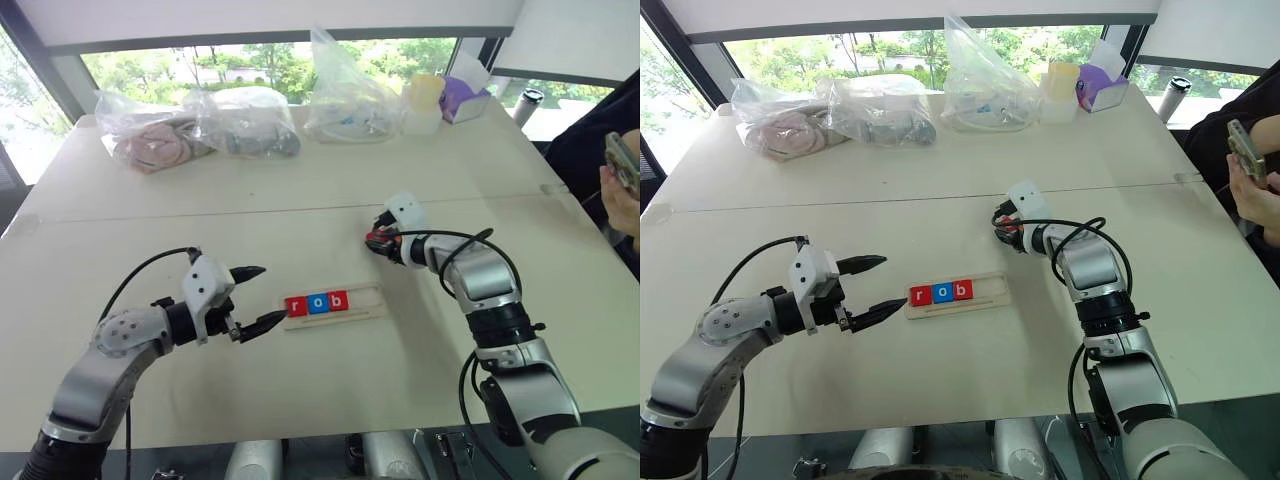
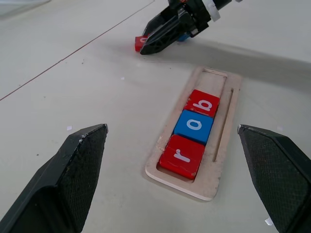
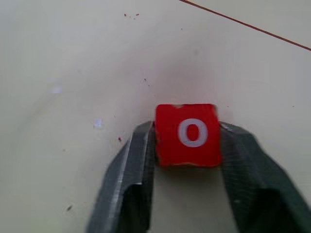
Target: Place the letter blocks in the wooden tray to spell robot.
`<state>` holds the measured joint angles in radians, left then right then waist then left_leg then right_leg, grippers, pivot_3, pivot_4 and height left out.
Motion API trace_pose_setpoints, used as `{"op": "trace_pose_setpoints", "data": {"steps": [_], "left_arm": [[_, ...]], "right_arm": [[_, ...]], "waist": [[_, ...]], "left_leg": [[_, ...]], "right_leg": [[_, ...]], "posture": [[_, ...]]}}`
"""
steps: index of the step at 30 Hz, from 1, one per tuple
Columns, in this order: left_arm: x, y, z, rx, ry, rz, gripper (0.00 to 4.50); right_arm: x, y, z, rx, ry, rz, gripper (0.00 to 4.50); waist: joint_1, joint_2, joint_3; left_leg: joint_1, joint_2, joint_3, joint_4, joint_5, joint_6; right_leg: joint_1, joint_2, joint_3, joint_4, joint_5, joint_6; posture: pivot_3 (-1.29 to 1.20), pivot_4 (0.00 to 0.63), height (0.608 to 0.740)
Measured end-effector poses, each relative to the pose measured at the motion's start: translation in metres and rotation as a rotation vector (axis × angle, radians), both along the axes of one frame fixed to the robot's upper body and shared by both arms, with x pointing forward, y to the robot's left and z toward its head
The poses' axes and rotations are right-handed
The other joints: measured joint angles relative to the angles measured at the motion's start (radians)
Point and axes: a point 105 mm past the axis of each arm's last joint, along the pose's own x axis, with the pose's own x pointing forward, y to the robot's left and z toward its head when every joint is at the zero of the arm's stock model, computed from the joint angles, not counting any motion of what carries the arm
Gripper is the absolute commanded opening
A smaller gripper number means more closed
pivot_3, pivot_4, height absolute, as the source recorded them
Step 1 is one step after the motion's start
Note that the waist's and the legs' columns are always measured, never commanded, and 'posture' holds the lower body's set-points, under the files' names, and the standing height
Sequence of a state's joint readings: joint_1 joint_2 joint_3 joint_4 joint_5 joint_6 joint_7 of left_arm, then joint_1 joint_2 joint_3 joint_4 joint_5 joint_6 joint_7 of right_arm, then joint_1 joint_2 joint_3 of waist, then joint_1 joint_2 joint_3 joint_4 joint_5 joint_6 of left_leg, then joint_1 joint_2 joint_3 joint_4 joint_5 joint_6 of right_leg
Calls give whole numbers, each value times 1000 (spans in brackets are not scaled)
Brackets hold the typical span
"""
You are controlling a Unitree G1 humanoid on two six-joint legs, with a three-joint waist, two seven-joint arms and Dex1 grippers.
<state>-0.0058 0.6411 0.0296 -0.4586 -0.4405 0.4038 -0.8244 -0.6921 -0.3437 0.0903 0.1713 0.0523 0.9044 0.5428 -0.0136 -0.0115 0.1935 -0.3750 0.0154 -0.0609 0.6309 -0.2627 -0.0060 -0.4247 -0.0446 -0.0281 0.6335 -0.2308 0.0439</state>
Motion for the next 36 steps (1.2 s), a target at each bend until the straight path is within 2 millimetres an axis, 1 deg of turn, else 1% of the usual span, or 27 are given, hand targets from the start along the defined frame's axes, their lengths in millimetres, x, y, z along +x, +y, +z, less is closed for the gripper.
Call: {"op": "trace_pose_setpoints", "data": {"steps": [3,5,8,10,13,15,17,19,24,28,33,34,35,36], "left_arm": [[0,-2,-3,-6,9,-2,4500],[1,-3,-3,-5,5,-3,4500],[2,-4,-2,-6,0,-4,4500],[3,-4,-3,-10,0,-3,4500],[3,-4,-4,-14,-4,-6,4500],[3,-4,-4,-15,-9,-9,4500],[3,-4,-4,-14,-10,-13,4500],[4,-3,-6,-12,-2,-15,4500],[4,-3,-7,-9,1,-18,4500],[5,-3,-5,-3,-6,-26,4500],[4,-2,-6,-1,2,-27,4500],[4,-2,-7,-1,5,-25,4500],[4,-2,-8,-1,6,-24,4500],[4,-2,-8,-1,7,-23,4500]], "right_arm": [[-3,1,4,4,7,-6,1171],[-6,-1,13,0,-7,-20,1171],[-17,-12,36,0,-46,-73,1171],[-32,-22,43,8,-41,-131,1171],[-60,-31,36,18,27,-209,1171],[-80,-33,28,22,62,-233,1171],[-89,-35,24,24,58,-255,1171],[-94,-39,23,34,40,-302,1171],[-98,-47,16,39,47,-377,1171],[-104,-48,2,51,90,-417,1171],[-110,-50,-9,46,128,-436,1171],[-110,-51,-10,41,131,-436,2196],[-110,-51,-10,41,130,-434,2527],[-110,-51,-9,40,130,-426,3138]], "waist": [[2,0,0],[2,0,0],[3,0,0],[3,0,0],[3,0,0],[2,0,0],[1,0,0],[1,0,0],[1,0,0],[1,0,0],[1,0,0],[1,0,0],[1,0,0],[1,0,0]], "left_leg": [[0,0,0,0,0,0],[-1,0,0,0,0,0],[-1,0,0,0,0,0],[-1,0,-1,0,0,0],[-1,0,-1,0,0,0],[0,0,-1,0,0,0],[0,0,-1,0,0,0],[0,0,-1,0,0,0],[-1,0,-1,0,0,0],[-1,0,-1,0,0,0],[0,0,-1,0,0,0],[-1,0,-1,0,0,0],[-1,0,-1,0,0,0],[-1,0,-1,0,0,0]], "right_leg": [[0,0,0,0,0,0],[0,0,0,0,0,0],[0,0,0,0,0,0],[0,0,0,0,0,0],[0,0,0,0,0,0],[0,0,0,0,-1,0],[0,0,0,0,-2,-2],[0,0,0,0,-2,-2],[0,0,0,0,-2,-2],[0,0,0,0,-2,-2],[0,0,0,0,-3,-2],[0,0,0,0,-3,-2],[0,0,0,0,-3,-2],[0,0,0,0,-3,-2]], "posture": [[0,150,740],[0,150,740],[0,150,740],[0,150,740],[0,150,740],[0,150,740],[0,150,740],[0,150,740],[0,150,740],[0,150,740],[0,150,740],[0,150,740],[0,150,740],[0,150,740]]}}
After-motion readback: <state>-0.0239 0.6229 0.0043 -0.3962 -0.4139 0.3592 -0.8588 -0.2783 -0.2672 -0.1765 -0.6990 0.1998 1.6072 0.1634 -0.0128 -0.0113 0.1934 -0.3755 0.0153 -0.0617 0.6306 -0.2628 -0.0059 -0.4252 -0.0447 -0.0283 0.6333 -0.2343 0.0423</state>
